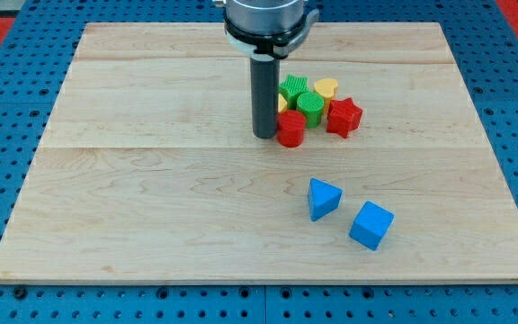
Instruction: Push the red blocks towards the group of blocks
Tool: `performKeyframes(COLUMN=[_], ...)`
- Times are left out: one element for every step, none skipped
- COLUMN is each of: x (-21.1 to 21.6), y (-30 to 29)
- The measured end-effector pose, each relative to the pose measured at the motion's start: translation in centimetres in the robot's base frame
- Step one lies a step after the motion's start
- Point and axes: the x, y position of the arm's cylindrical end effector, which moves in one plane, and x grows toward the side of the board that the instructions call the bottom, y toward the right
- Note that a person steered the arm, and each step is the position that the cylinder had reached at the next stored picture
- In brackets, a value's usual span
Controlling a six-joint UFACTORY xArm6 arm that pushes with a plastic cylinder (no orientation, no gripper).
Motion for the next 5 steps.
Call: performKeyframes(x=[0.6, 0.9, 0.9, 0.9, 1.0], y=[1.1, 1.5, 1.9, 1.6, -0.3])
